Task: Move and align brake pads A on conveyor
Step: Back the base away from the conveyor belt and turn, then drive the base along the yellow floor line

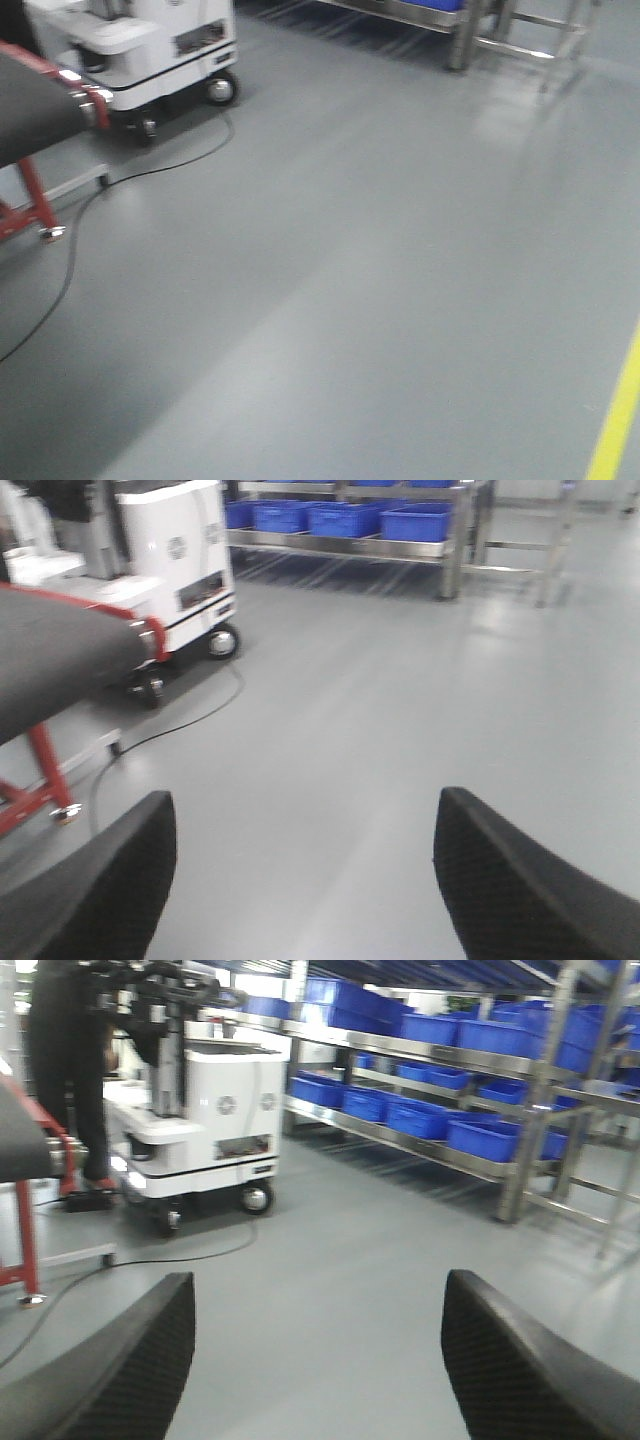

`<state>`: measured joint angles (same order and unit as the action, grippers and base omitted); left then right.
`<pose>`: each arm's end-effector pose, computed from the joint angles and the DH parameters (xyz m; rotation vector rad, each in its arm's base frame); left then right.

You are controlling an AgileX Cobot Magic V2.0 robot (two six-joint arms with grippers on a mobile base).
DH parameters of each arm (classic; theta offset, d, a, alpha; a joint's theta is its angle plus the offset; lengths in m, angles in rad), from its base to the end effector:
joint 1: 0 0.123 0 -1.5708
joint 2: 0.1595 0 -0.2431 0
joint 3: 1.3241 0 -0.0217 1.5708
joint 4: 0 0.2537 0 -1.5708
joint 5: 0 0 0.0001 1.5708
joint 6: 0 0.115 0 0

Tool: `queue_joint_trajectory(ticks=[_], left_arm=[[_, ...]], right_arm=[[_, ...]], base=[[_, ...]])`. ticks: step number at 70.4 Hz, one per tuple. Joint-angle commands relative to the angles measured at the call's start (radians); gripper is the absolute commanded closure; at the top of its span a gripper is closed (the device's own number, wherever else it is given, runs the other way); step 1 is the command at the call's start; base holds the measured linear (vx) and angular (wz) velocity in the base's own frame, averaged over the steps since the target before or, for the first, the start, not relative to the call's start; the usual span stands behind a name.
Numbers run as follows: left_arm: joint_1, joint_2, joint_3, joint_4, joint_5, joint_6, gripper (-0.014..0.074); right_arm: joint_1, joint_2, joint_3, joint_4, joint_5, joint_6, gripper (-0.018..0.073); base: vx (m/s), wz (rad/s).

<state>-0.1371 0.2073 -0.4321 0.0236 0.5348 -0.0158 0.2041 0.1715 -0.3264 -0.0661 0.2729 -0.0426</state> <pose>0.1191 -0.0150 0.2832 0.1183 1.7903 -0.0842 0.1239 0.0236 0.2803 -0.2338 1.5842 0.0617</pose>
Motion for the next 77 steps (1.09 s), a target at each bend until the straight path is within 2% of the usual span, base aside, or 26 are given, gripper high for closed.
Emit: queue_joint_trajectory(ticks=[1, 37, 77], left_arm=[[-0.006, 0.010, -0.020, -0.008, -0.069, -0.003, 0.0073], [-0.006, 0.010, -0.020, -0.008, -0.069, -0.003, 0.0073], [-0.006, 0.010, -0.020, -0.008, -0.069, -0.003, 0.0073]], right_arm=[[-0.001, 0.012, -0.026, -0.005, -0.077, -0.006, 0.0062], [-0.001, 0.012, -0.026, -0.005, -0.077, -0.006, 0.0062], [-0.001, 0.012, -0.026, -0.005, -0.077, -0.006, 0.0062]], base=[[-0.16, -0.70], [-0.09, -0.62], [0.13, -0.55]])
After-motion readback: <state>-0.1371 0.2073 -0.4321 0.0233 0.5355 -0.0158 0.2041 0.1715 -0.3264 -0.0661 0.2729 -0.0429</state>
